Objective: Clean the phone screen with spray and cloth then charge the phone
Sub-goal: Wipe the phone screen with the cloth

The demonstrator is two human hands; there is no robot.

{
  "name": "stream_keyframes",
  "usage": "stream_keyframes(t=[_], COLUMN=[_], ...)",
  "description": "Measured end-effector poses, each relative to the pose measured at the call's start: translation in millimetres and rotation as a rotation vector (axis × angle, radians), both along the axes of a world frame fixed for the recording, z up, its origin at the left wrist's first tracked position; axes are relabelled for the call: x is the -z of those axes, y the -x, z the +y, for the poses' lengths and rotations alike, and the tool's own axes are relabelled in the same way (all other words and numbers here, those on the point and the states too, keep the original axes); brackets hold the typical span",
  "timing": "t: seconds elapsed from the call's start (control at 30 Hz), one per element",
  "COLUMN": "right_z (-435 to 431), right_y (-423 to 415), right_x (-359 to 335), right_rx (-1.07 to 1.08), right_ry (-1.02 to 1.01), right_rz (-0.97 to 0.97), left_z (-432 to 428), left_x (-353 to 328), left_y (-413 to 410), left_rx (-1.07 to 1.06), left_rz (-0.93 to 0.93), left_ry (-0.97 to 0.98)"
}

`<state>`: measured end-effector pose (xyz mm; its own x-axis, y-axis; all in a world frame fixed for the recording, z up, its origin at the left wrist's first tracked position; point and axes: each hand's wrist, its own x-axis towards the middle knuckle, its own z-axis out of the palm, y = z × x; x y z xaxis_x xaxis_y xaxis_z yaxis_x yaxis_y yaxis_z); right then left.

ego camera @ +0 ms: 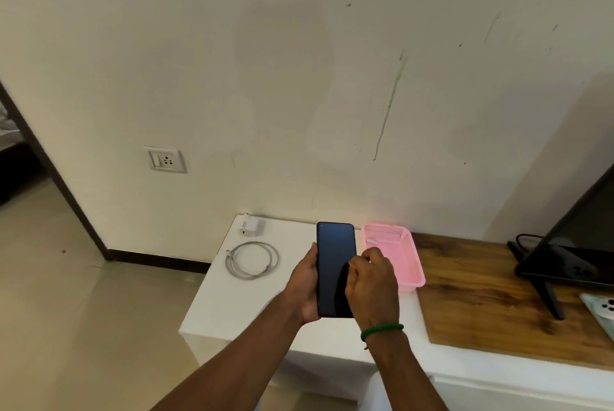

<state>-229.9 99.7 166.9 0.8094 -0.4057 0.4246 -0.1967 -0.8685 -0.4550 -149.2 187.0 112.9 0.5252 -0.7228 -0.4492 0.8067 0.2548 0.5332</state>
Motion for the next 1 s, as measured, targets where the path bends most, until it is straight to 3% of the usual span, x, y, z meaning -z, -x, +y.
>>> stream_keyframes(t=[0.53,1.0], right_z=[46.8,1.8], right_y=[10.4,2.8], right_x=[13.3,8.3], right_rx=[-0.147,-0.014], right_ry=[0.085,0.004], right_rz=[-0.024,-0.025], left_z=[3.1,0.2], left_x=[-8.1,-0.7], left_y=[5.9,-1.5], left_rx=[0.005,-0.006], left_rz=[0.002,0.024], left_ry=[0.207,0.030])
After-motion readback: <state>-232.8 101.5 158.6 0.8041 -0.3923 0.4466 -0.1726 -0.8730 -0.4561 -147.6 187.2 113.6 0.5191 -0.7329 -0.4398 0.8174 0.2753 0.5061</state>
